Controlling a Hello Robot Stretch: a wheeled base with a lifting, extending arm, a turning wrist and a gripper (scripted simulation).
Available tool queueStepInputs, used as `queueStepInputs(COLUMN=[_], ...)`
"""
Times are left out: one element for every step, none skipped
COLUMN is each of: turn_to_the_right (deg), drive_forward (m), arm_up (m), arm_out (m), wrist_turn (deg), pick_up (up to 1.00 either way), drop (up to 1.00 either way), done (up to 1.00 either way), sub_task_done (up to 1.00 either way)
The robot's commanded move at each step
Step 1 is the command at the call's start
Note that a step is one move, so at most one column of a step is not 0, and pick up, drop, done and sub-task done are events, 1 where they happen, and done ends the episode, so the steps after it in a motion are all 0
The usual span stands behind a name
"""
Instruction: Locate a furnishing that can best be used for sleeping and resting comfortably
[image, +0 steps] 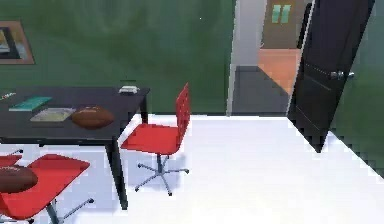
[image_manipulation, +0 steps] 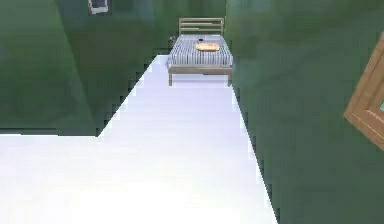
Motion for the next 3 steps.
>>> queueStepInputs(turn_to_the_right=[45.0, 45.0, 0.0], drive_forward=[0.0, 0.0, 1.0], arm_up=[0.0, 0.0, 0.0], arm_out=[0.0, 0.0, 0.0], wrist_turn=[0.0, 0.0, 0.0], pick_up=[0.0, 0.0, 0.0], drop=[0.0, 0.0, 0.0], done=[0.0, 0.0, 0.0], sub_task_done=[0.0, 0.0, 0.0])
